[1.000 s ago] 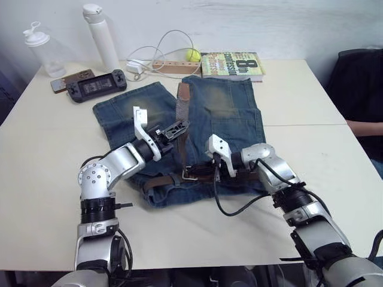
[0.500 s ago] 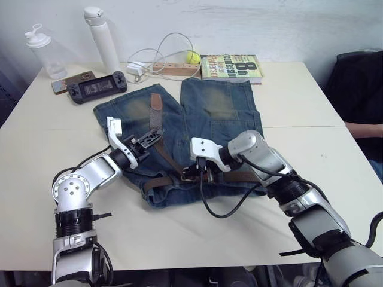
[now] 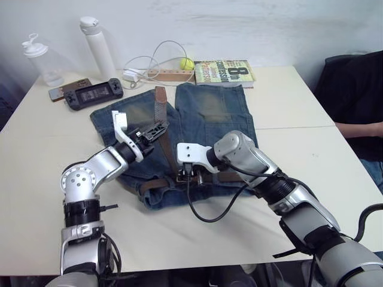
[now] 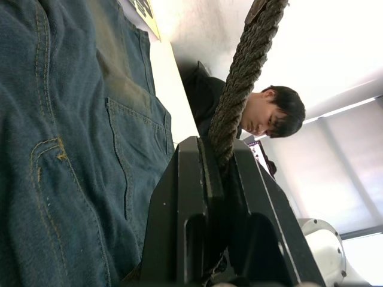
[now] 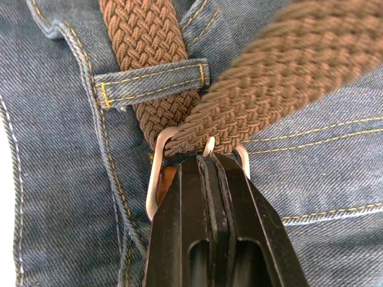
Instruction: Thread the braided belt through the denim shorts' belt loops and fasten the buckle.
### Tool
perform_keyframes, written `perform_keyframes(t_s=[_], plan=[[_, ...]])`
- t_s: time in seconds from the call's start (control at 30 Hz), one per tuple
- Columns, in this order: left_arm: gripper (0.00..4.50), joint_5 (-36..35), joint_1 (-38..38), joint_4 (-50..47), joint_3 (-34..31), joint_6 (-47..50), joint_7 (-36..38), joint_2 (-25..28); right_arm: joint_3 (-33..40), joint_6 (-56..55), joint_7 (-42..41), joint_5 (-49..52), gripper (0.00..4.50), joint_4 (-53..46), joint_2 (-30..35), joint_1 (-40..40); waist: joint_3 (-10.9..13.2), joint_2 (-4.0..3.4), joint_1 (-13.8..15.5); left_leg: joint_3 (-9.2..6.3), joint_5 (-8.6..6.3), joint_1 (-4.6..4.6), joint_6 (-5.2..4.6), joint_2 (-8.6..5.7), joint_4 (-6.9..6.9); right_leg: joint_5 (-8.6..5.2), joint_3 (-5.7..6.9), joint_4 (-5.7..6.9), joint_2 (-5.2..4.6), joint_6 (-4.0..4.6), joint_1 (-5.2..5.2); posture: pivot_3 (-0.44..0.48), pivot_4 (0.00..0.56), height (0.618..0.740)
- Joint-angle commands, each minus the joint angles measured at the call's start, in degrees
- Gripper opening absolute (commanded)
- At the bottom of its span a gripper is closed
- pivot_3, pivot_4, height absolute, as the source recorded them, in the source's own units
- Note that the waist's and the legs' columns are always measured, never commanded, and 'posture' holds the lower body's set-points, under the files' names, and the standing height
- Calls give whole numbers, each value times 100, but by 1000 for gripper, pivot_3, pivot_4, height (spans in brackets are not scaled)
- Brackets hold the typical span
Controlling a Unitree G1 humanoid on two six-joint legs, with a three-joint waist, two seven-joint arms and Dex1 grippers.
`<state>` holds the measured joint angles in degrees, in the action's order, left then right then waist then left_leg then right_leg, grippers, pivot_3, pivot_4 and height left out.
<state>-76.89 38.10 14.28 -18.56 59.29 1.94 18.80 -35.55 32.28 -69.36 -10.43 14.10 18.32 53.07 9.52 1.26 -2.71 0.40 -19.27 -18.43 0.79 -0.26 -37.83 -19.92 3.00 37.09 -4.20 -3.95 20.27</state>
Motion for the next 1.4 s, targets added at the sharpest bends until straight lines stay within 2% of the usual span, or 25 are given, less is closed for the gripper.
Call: perform_keyframes(t_s=[0.03, 0.27, 0.4, 0.57, 0.73, 0.8, 0.9, 1.03, 1.17, 1.4], plan=[[0, 589, 1149, 792, 17, -511, 618, 15, -1099, 25, -24, -746, 86, 658, 363, -878, -18, 5, 45, -2, -2, 2, 3, 0, 1, 0, 3, -5, 1, 0, -5, 0, 150, 735], [0, 1846, 2917, 2922, 435, -959, 1864, -605, -1162, -326, -77, -976, 86, -26, 553, -1335, -26, 10, 126, -6, -8, -2, 7, -3, 11, 1, 9, -28, -1, -3, -10, 0, 150, 735], [0, 2440, 3639, 3744, 661, -1004, 2596, -1076, -1211, -409, -134, -1104, 86, -315, 614, -1561, -26, 10, 136, -7, -10, -3, 10, -5, 17, 3, 13, -40, -3, -6, -15, 0, 150, 735], [0, 3282, 4279, 4600, 986, -1188, 3557, -1659, -1211, -615, -232, -1245, 86, -543, 622, -1722, -30, 2, 222, -7, -11, 1, 13, -8, 46, 6, 16, -67, -6, -11, -19, 0, 150, 735], [0, 4028, 4511, 5331, 1026, -1643, 4029, -2102, -1154, -895, -324, -1321, 86, -570, 587, -1774, -39, -12, 264, -8, -11, 5, 14, -9, 57, 6, 19, -82, -6, -13, -26, 0, 150, 735], [0, 4312, 4588, 5574, 995, -1976, 4032, -2217, -1154, -974, -393, -1336, 86, -554, 579, -1780, -45, -22, 263, -9, -11, 9, 14, -9, 64, 9, 20, -95, -6, -18, -33, 0, 150, 735], [0, 4367, 4869, 5868, 582, -2408, 3746, -2308, -1204, -1024, -606, -1354, 86, -580, 626, -1789, -61, -51, 277, -14, -12, 15, 14, -9, 70, 12, 29, -114, -11, -23, -50, 0, 150, 735], [0, 4494, 5187, 6128, 153, -2850, 3297, -2388, -1211, -1110, -791, -1371, 86, -607, 663, -1823, -62, -53, 292, -28, -15, 12, 9, -13, 71, 13, 44, -127, -18, -26, -59, 0, 150, 735], [0, 5012, 5335, 6227, 225, -3336, 2894, -2492, -1212, -1152, -818, -1391, 86, -585, 648, -1844, -63, -54, 327, -39, -15, 11, 8, -17, 74, 14, 57, -139, -22, -30, -68, 0, 150, 735], [0, 5590, 5455, 6178, 306, -3938, 2844, -2353, -1212, -1223, -726, -1446, 86, -352, 485, -1882, -67, -61, 338, -40, -16, 12, 9, -17, 76, 16, 59, -143, -22, -33, -71, 0, 150, 735]])
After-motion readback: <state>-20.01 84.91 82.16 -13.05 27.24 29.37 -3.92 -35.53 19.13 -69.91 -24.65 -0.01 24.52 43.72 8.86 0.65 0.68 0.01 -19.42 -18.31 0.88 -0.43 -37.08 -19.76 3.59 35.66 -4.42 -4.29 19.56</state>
